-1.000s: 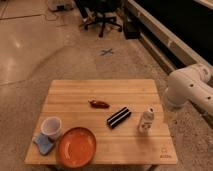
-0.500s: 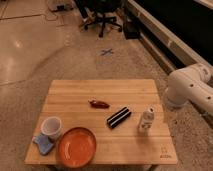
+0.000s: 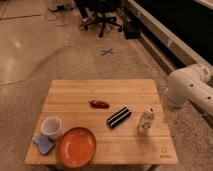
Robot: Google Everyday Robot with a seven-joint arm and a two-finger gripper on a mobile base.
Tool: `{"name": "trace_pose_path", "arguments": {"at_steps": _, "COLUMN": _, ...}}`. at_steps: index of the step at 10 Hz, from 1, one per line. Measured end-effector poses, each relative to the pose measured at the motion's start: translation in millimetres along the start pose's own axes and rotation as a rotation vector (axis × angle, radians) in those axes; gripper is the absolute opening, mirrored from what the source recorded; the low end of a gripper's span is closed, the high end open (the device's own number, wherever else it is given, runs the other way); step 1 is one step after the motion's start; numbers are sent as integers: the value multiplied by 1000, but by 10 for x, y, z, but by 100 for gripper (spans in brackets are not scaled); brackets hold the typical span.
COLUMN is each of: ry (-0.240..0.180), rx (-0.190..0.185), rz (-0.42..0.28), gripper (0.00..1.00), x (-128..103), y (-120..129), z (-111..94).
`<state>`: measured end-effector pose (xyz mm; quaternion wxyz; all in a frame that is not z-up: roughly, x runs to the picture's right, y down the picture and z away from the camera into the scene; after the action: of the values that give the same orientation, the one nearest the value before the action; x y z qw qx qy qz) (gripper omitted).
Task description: Knock the bottle over
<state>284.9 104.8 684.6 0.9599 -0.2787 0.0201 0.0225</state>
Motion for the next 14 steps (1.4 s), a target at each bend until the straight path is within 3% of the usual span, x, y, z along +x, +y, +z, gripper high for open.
{"name": "trace_pose_path", "arguments": {"at_steps": 10, "ry": 10, "rx": -8, "rz": -3, "gripper": 65, "x": 19, "y": 17, "z": 13}}
{"name": "trace_pose_path", "arguments": {"at_steps": 12, "ry": 43, "rx": -90, "rz": -21, "gripper": 65, "x": 77, "y": 274, "z": 132}}
{"name": "trace_pose_path", "arguments": {"at_steps": 14, "ry": 47, "rx": -156, "rz": -23, "gripper": 65, "x": 74, "y": 530, "z": 220}}
